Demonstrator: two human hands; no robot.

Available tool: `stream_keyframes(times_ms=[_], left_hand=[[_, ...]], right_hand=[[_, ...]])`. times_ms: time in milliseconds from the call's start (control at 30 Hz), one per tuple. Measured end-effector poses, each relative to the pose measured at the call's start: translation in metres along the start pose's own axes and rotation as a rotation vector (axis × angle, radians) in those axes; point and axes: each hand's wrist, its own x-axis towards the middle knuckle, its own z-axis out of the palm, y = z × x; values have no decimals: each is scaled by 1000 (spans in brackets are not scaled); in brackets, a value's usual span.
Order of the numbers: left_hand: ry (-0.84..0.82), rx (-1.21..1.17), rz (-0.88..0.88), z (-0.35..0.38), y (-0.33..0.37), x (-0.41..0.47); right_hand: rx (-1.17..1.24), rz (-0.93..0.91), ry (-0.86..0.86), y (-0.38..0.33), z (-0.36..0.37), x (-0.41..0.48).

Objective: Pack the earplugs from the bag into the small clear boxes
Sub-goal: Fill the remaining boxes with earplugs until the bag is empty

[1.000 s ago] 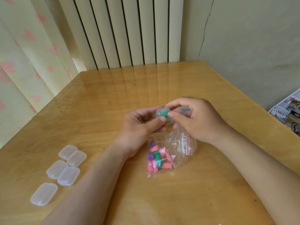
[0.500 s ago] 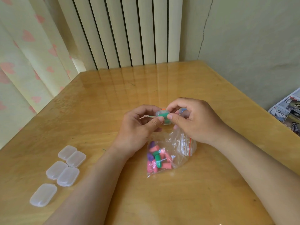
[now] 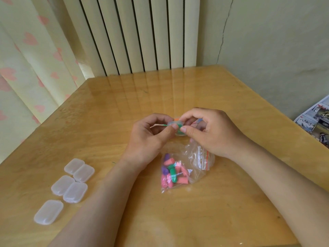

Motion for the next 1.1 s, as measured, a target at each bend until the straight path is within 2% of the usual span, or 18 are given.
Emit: stream_keyframes(times_ms=[100,233,500,733,1100], left_hand=[[78,28,-8,-7,10,1],[98,114,-14,-22,26,1],[163,584,46,-62,-1,-24],[150,684,35,-67,-13,-28],[88,810,136,-71,-20,-25]], right_hand=[[-25,13,-46,-1,4,-2],[-61,28,-83,-2,7,-4],[-71,52,-73,-4,8,-4],[-70,66,-72,-1,7,-4],[-74,56,-82,-2,8,-4]])
